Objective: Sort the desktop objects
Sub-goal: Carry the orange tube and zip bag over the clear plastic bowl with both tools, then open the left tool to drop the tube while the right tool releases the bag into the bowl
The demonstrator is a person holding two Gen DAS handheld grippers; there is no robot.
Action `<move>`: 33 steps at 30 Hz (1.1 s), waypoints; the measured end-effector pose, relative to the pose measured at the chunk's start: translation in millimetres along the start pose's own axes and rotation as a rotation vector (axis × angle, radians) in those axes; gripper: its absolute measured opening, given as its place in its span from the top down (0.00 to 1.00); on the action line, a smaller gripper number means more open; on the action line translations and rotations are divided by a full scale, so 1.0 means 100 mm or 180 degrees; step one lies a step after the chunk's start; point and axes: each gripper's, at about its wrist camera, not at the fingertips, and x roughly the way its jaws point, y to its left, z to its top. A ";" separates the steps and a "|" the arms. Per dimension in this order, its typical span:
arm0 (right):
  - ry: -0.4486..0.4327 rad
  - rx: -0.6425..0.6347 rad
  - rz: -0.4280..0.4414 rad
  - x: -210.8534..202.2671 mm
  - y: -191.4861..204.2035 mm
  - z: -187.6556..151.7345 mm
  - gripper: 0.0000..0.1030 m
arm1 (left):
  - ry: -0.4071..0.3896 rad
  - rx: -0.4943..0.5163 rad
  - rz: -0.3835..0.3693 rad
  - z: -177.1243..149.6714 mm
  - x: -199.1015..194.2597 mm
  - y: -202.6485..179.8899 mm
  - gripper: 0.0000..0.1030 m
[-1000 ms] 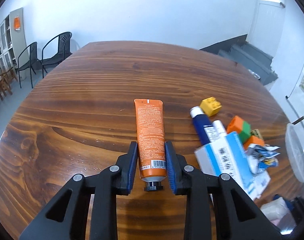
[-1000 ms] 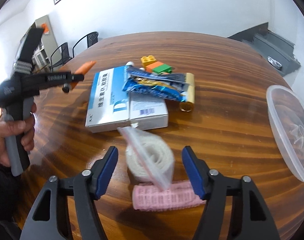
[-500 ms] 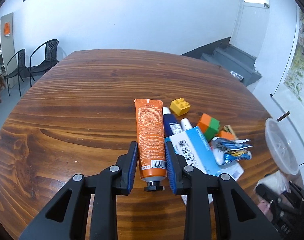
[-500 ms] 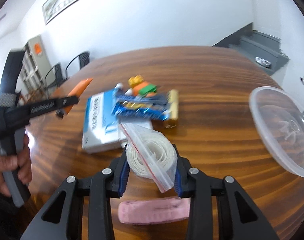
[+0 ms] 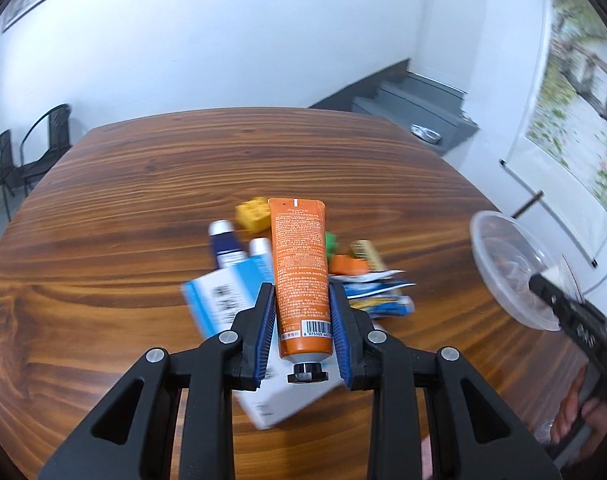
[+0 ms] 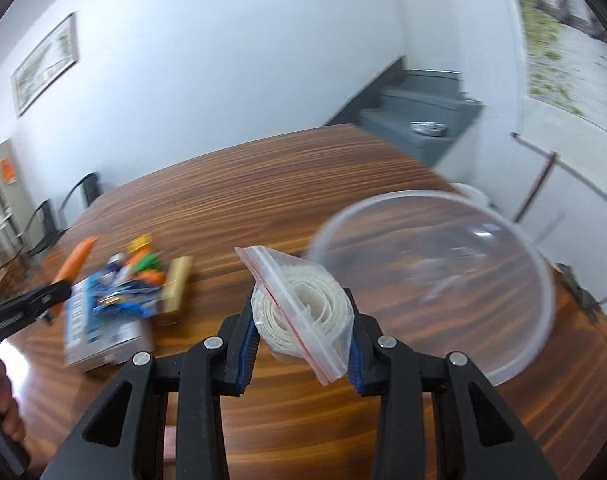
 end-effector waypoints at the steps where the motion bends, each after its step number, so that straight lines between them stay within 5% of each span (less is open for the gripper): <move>1: -0.0017 0.0044 -0.0087 0.00 -0.12 0.02 0.61 | 0.0016 0.0040 -0.0038 0.02 0.03 -0.08 0.71; 14: 0.0044 0.0346 -0.0514 -0.01 -0.93 0.10 0.61 | 0.0183 0.0464 -0.0613 0.21 0.19 -1.12 0.71; 23: 0.0134 0.0592 -0.0461 0.07 -1.12 0.08 0.60 | 0.0322 0.0600 -0.1047 0.27 0.45 -1.83 0.71; 33: 0.0132 0.0653 -0.0534 0.07 -1.17 0.08 0.60 | 0.0425 0.0793 -0.1198 0.26 0.67 -2.22 0.70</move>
